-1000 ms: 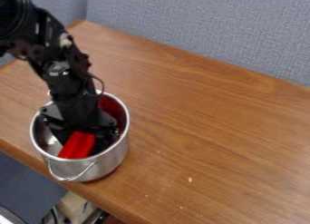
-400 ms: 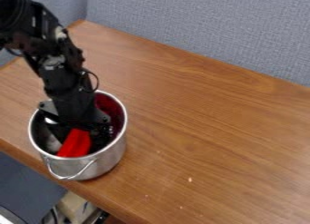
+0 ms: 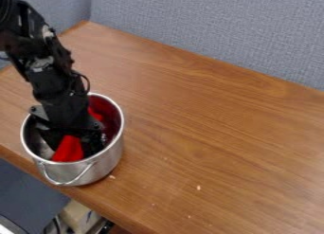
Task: Put the red object in the metal pot
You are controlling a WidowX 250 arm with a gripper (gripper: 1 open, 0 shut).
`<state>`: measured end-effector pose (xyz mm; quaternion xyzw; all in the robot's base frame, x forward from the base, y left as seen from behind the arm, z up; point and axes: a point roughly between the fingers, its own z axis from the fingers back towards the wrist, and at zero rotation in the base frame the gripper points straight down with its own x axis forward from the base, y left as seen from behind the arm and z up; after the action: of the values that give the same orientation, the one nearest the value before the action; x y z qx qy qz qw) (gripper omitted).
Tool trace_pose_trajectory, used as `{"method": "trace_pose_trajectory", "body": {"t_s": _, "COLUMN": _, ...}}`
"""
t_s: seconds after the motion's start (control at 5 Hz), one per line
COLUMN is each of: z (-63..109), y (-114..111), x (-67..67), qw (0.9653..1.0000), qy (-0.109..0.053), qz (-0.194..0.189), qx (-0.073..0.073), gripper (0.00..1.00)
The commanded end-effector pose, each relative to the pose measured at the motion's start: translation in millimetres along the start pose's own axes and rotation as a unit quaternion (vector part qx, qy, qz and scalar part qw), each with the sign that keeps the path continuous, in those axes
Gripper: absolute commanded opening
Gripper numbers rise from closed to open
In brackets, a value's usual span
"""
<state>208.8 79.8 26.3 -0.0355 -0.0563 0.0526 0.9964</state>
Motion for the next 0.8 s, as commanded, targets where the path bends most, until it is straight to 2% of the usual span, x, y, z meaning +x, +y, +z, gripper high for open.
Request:
{"method": "trace_pose_trajectory", "body": {"t_s": 0.0, "z": 11.0, "y": 4, "x": 12.3, "qw": 0.9996, "qy": -0.026, "qz": 0.006, "qx": 0.007, "gripper": 0.00}}
{"method": "trace_pose_trajectory", "body": {"t_s": 0.6, "z": 23.9, "y": 17, "x": 20.1, "qw": 0.9989, "qy": -0.033, "qz": 0.032, "qx": 0.012, "gripper": 0.00}}
